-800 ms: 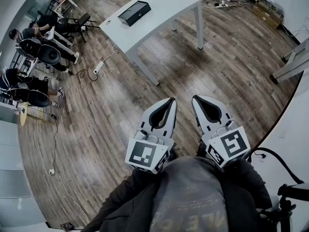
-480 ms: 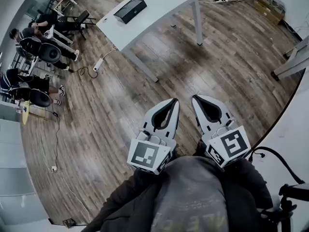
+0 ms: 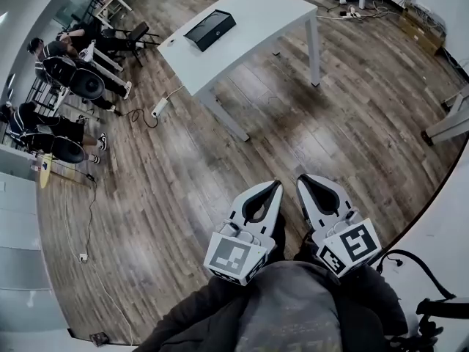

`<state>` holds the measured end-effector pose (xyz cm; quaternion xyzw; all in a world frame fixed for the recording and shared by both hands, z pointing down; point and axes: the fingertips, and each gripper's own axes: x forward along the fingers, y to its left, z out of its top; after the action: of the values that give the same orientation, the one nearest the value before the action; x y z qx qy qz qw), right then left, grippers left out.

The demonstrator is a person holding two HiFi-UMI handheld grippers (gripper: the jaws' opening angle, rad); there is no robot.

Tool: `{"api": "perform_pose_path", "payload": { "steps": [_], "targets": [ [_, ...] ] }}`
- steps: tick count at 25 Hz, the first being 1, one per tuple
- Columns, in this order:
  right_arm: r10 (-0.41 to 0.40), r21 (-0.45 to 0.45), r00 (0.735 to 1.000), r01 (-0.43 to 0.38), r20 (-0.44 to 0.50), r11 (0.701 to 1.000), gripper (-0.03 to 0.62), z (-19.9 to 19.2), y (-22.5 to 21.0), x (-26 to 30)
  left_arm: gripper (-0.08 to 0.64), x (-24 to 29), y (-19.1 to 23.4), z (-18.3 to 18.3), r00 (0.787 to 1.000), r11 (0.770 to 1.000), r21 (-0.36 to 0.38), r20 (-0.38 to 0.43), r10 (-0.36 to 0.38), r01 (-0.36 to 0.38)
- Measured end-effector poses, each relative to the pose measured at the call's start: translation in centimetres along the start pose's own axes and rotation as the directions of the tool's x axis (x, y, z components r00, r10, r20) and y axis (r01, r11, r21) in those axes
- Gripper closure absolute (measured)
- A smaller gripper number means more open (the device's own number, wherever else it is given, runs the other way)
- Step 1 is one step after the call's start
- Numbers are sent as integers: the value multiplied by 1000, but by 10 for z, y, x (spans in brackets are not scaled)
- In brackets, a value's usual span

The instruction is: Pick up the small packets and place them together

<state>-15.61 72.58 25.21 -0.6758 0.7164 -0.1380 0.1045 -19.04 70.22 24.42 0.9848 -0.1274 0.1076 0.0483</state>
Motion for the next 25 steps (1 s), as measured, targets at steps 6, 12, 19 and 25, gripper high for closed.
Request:
{"api": "perform_pose_path", "payload": {
  "steps": [6,12,19,25],
  "targets": [
    [-11,-15,999,10,-43,1000,587,-2,-22,50,557,38,48,5,999,1000,-24,34,-18,19],
    [-18,-73,997,13,-70,997,586,15,-45,117,557,82,109,31,994,999,-37,108,-29,33],
    [9,-93,994,-19,-107,995,587,20,-52,200,557,107,186,42,993,998,-55,121,-12,18],
    [39,-107,995,-49,-90,993,587,32,-44,257,557,111,241,47,994,998,-57,114,3,4]
  ]
}}
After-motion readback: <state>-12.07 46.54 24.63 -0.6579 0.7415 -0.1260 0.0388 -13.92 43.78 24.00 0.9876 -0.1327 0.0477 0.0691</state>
